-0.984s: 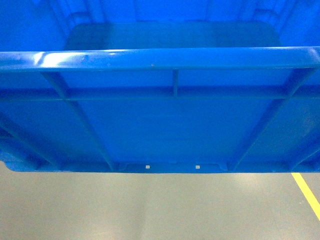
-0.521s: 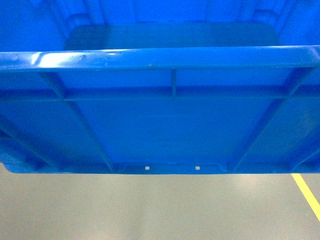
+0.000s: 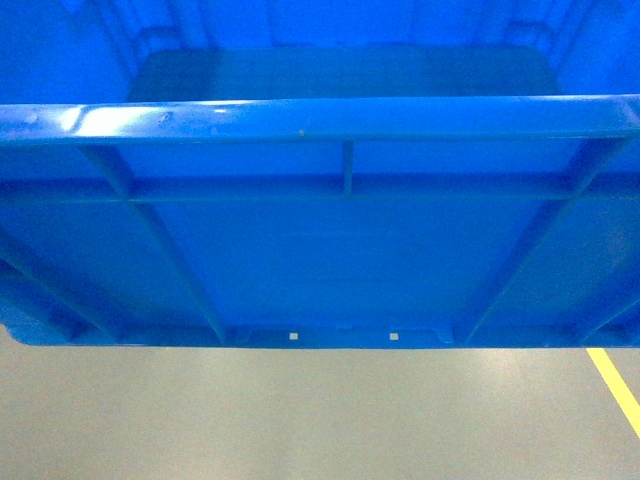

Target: Place box next to blue box on left shelf

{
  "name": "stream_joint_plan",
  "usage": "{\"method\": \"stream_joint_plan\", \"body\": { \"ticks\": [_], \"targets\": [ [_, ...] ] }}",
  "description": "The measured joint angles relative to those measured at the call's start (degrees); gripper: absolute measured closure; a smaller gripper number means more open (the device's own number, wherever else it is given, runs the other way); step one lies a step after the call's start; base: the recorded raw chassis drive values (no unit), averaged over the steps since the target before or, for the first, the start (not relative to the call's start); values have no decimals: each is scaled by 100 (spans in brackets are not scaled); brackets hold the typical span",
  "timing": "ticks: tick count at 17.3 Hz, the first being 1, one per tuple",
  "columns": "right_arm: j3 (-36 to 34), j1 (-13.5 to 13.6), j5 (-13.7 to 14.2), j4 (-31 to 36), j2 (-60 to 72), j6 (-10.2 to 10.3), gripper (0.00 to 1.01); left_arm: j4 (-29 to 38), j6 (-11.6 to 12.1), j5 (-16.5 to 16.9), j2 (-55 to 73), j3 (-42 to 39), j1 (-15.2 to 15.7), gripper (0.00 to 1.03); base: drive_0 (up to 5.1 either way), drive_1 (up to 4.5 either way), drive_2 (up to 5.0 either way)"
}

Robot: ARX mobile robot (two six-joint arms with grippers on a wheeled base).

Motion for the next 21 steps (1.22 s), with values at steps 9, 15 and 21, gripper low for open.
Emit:
{"method": "stream_joint_plan", "body": {
  "ticks": [9,15,21],
  "targets": [
    [0,0,-2,9,0,-2,91,-4,2,-2,0,0,0,85,-2,397,-400],
    [-2,0,-2,17,-2,0,91,4,7,-7,0,0,0,85,-2,397,-400],
    [-2,0,0,17,-2,0,91,2,7,-9,0,0,0,85,-2,397,-400]
  ]
}}
